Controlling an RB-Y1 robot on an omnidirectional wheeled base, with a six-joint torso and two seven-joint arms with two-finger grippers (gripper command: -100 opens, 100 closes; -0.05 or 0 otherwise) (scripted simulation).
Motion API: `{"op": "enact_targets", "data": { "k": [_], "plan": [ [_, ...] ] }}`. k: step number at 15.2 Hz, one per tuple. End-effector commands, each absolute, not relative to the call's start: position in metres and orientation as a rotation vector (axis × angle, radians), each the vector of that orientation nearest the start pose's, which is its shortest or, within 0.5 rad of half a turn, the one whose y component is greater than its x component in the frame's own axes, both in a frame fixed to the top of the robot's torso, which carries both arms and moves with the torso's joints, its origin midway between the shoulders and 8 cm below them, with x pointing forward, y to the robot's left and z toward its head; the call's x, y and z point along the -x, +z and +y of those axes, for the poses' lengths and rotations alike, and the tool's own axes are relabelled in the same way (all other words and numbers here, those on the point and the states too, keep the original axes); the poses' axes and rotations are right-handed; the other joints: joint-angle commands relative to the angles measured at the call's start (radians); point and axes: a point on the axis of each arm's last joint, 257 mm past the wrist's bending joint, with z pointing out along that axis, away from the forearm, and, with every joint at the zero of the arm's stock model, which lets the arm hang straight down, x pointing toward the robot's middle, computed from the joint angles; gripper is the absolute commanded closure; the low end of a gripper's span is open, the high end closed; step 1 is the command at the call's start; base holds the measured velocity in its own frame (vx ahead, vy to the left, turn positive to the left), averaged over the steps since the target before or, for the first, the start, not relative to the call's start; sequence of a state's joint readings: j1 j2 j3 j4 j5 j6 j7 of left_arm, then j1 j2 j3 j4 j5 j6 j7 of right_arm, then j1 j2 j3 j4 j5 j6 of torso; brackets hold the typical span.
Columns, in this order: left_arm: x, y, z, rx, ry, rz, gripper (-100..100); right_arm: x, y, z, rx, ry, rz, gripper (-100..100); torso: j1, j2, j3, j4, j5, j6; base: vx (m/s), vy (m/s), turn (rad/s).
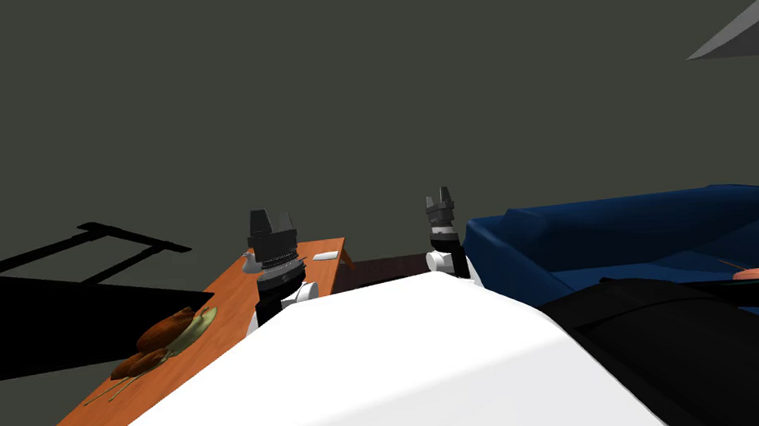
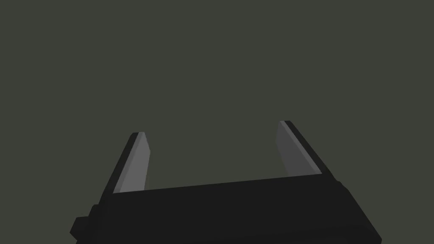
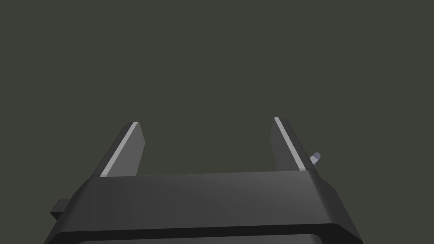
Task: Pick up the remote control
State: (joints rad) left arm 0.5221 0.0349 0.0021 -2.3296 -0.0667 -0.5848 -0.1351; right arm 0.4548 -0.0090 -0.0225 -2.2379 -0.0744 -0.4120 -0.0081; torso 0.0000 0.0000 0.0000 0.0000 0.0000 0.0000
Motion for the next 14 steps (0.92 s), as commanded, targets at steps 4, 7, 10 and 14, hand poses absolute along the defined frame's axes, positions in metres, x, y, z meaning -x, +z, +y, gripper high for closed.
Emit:
{"op": "enact_targets", "data": {
  "k": [4,7,10,14],
  "plan": [
    [-0.343,0.024,0.267,0.480,-1.135,0.757,-100,-0.367,0.004,-0.294,-0.772,1.331,0.629,0,-0.001,0.003,0.001,0.000,0.000,0.000,-0.046,-0.025,-0.006],
    [-0.352,0.012,0.271,0.499,-1.125,0.801,-100,-0.367,0.004,-0.294,-0.772,1.331,0.629,0,-0.002,0.005,0.003,0.001,0.000,0.000,-0.070,-0.028,-0.007],
    [-0.370,-0.015,0.280,0.543,-1.096,0.897,-100,-0.367,0.004,-0.294,-0.772,1.331,0.629,0,-0.001,0.004,0.003,0.001,0.000,0.000,-0.060,-0.025,-0.014],
    [-0.389,-0.048,0.294,0.597,-1.054,1.003,-100,-0.367,0.004,-0.294,-0.772,1.331,0.629,0,-0.002,0.004,0.002,0.001,0.000,0.000,-0.059,-0.036,-0.019]
  ]
}}
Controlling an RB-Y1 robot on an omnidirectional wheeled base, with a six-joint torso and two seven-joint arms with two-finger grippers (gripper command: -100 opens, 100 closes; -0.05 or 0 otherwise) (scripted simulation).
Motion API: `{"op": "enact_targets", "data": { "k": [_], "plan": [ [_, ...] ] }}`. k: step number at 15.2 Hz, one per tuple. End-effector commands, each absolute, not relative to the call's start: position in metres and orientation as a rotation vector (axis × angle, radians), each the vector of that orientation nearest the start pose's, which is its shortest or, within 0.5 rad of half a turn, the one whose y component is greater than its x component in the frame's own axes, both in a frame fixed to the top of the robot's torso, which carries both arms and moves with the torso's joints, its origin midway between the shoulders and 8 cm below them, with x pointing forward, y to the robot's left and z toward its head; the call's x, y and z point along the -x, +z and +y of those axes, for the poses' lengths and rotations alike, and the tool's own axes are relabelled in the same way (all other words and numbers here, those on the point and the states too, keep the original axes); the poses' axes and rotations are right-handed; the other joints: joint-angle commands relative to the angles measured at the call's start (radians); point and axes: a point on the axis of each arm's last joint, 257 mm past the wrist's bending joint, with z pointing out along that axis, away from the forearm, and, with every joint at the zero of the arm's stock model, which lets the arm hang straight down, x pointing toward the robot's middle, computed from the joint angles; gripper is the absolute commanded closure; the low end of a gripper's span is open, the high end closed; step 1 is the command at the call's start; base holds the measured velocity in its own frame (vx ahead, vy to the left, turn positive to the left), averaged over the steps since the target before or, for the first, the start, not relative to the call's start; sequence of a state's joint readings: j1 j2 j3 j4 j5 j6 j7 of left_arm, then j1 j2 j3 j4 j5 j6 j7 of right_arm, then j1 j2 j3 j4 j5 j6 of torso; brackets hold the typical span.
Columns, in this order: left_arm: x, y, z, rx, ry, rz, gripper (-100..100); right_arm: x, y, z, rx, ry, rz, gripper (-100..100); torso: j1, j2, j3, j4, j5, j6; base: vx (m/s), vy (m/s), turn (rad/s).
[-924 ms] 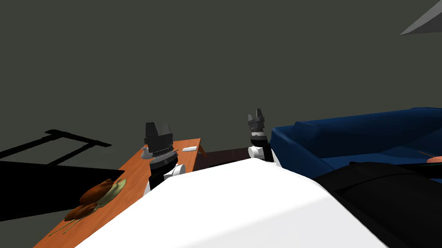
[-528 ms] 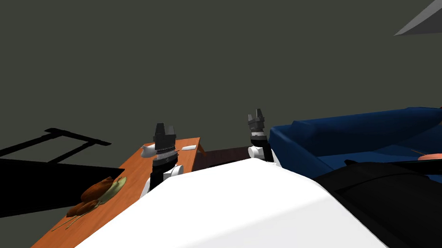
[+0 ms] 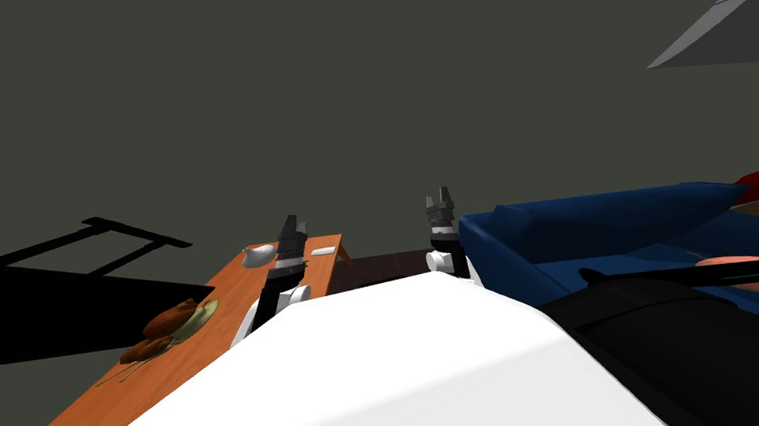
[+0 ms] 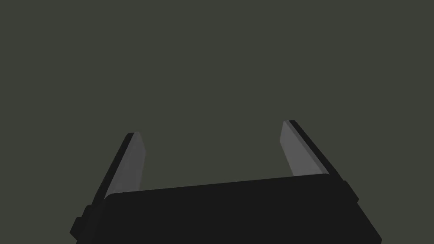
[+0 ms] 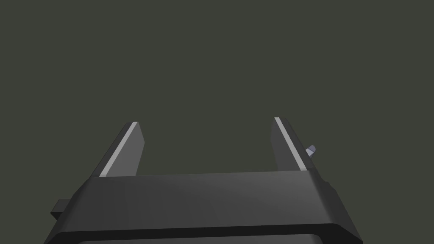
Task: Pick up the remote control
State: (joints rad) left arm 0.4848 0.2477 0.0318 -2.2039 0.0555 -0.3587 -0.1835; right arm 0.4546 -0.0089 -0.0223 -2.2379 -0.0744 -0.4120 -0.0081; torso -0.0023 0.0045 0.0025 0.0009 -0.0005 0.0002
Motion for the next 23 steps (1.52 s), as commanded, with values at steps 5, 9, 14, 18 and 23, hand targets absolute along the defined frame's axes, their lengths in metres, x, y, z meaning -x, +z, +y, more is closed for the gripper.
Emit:
{"op": "enact_targets", "data": {
  "k": [5,9,14,18,23],
  "plan": [
    [-0.409,-0.092,0.315,0.677,-0.986,1.134,-100,-0.367,0.004,-0.294,-0.772,1.331,0.629,0,0.001,-0.001,0.000,0.000,0.000,0.000,-0.052,-0.030,-0.023],
    [-0.418,-0.117,0.328,0.723,-0.944,1.205,-100,-0.367,0.004,-0.294,-0.772,1.331,0.629,0,0.000,-0.001,-0.001,0.000,0.000,0.000,-0.042,-0.032,-0.029],
    [-0.430,-0.165,0.359,0.811,-0.851,1.334,-100,-0.367,0.004,-0.294,-0.772,1.331,0.629,0,0.001,-0.002,-0.001,0.000,0.000,0.000,-0.032,-0.027,-0.040],
    [-0.437,-0.205,0.393,0.891,-0.758,1.441,-100,-0.367,0.004,-0.294,-0.772,1.331,0.629,0,0.002,-0.003,-0.002,-0.001,0.000,0.000,-0.022,-0.020,-0.040],
    [-0.437,-0.248,0.432,0.990,-0.647,1.552,-100,-0.367,0.004,-0.294,-0.772,1.331,0.629,0,0.002,-0.004,-0.002,-0.001,0.000,0.000,-0.009,-0.021,-0.055]
  ]
}}
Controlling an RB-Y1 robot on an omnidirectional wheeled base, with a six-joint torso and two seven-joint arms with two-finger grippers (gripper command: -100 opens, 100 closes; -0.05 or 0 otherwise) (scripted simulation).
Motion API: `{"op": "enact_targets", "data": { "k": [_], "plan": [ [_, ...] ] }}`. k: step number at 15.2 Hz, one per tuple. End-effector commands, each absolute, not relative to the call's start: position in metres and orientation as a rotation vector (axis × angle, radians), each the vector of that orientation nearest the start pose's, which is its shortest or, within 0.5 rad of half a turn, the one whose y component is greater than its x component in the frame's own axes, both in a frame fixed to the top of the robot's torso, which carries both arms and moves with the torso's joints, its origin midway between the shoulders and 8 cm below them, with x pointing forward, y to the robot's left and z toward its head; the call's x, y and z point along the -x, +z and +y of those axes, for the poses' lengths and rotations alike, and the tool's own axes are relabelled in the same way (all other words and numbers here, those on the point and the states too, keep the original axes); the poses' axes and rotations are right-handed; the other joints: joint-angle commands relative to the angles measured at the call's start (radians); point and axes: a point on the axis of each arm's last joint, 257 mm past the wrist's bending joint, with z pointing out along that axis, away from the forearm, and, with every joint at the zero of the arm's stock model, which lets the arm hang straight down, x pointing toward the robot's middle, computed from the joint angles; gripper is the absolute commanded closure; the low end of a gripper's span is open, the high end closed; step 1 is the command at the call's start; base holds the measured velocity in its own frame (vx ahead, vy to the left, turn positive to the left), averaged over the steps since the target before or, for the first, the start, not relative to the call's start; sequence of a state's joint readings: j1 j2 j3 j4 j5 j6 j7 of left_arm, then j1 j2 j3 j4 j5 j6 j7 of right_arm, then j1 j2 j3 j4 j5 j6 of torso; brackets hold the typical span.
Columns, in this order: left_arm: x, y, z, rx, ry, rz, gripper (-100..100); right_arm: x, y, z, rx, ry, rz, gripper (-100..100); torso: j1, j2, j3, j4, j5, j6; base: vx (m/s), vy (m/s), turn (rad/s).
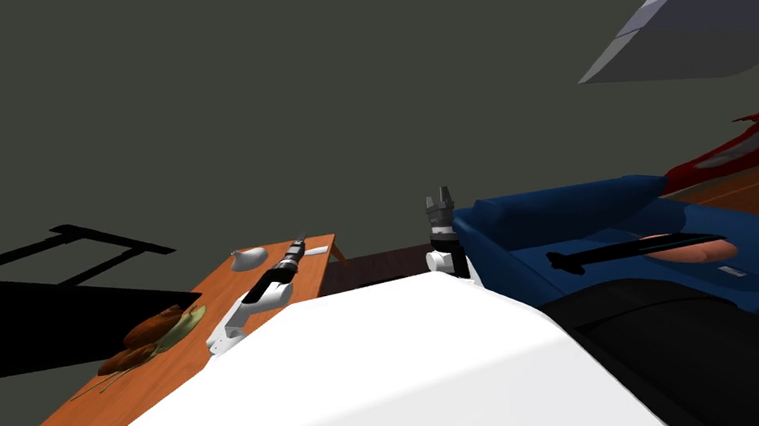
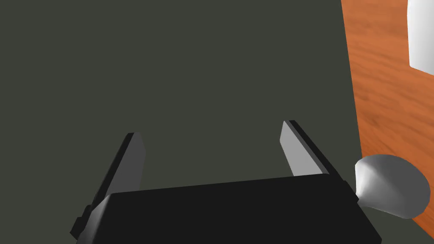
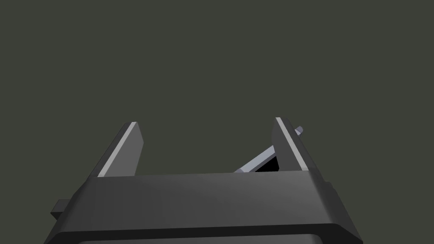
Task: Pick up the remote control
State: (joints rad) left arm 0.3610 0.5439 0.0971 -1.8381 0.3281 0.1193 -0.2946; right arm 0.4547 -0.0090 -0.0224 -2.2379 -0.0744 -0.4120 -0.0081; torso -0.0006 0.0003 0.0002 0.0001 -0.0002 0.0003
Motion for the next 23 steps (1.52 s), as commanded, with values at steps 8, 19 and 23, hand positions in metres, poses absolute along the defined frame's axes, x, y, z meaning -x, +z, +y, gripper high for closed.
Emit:
{"op": "enact_targets", "data": {
  "k": [8,19,23],
  "plan": [
    [-0.421,-0.304,0.483,1.138,-0.498,1.674,-100,-0.367,0.004,-0.294,-0.772,1.330,0.629,0,0.001,-0.001,-0.001,0.000,0.000,0.000,0.007,-0.010,-0.056],
    [-0.382,-0.366,0.561,1.385,-0.282,1.815,-100,-0.367,0.004,-0.294,-0.772,1.330,0.629,0,0.001,-0.002,-0.001,-0.001,0.000,0.000,0.027,0.000,-0.059],
    [-0.361,-0.386,0.583,1.476,-0.216,1.845,-100,-0.367,0.004,-0.294,-0.772,1.330,0.629,0,0.002,-0.004,-0.002,-0.001,0.000,0.000,0.043,0.009,-0.078]
  ]
}}
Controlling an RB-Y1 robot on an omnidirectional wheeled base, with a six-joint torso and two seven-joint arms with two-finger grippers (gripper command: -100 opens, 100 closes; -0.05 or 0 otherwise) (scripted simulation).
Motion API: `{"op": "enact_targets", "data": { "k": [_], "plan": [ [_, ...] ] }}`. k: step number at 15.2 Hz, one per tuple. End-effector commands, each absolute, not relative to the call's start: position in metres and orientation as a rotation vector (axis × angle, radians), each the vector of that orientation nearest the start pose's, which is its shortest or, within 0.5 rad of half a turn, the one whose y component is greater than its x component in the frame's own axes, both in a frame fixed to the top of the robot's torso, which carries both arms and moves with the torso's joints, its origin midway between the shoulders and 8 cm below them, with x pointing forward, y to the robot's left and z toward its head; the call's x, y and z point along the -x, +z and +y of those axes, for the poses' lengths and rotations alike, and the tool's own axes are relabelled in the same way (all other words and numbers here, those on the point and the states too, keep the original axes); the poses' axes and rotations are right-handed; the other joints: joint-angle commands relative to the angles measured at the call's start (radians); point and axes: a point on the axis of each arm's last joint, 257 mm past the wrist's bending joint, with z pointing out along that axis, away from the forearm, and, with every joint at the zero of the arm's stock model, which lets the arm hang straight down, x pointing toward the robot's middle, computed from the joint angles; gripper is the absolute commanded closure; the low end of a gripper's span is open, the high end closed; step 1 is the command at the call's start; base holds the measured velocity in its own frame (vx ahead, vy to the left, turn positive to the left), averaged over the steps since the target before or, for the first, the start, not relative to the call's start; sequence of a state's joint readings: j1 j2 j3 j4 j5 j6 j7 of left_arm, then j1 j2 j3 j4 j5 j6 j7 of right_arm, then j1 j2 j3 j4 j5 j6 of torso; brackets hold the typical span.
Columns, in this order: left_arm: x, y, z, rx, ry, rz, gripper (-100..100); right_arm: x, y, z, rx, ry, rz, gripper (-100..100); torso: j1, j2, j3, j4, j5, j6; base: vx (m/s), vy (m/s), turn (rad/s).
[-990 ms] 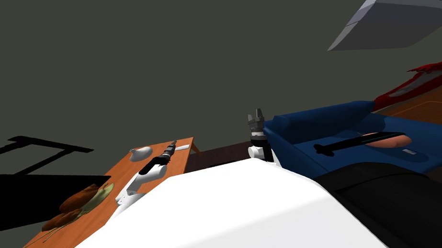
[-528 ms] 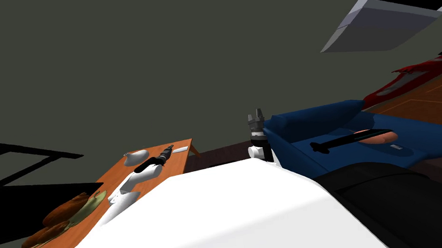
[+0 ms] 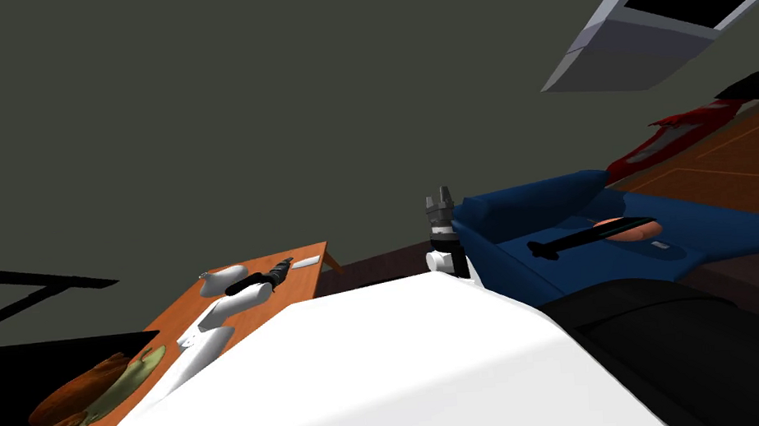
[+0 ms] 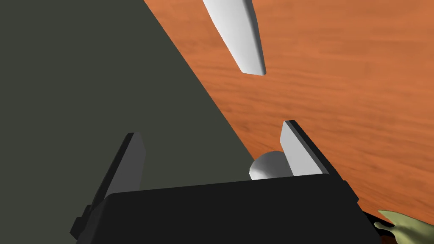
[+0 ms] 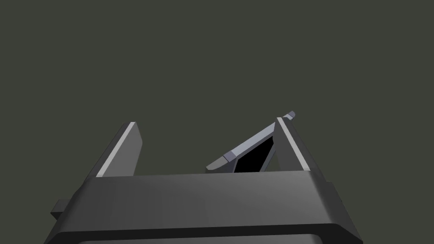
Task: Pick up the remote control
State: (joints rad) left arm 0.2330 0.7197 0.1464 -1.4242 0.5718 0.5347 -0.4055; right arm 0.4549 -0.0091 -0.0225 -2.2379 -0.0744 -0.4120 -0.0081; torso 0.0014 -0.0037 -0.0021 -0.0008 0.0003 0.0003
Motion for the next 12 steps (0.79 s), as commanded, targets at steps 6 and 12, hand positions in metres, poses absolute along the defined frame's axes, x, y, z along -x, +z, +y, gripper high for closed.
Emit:
{"op": "enact_targets", "data": {
  "k": [6,12],
  "plan": [
    [-0.327,-0.412,0.612,1.631,-0.125,1.882,-100,-0.367,0.004,-0.294,-0.772,1.330,0.630,0,0.000,-0.001,0.000,0.000,0.000,0.000,0.053,0.017,-0.080],
    [-0.290,-0.434,0.633,1.793,-0.052,1.902,-100,-0.367,0.004,-0.294,-0.772,1.330,0.630,0,0.001,-0.002,-0.001,0.000,0.000,0.000,0.068,0.029,-0.082]
  ]
}}
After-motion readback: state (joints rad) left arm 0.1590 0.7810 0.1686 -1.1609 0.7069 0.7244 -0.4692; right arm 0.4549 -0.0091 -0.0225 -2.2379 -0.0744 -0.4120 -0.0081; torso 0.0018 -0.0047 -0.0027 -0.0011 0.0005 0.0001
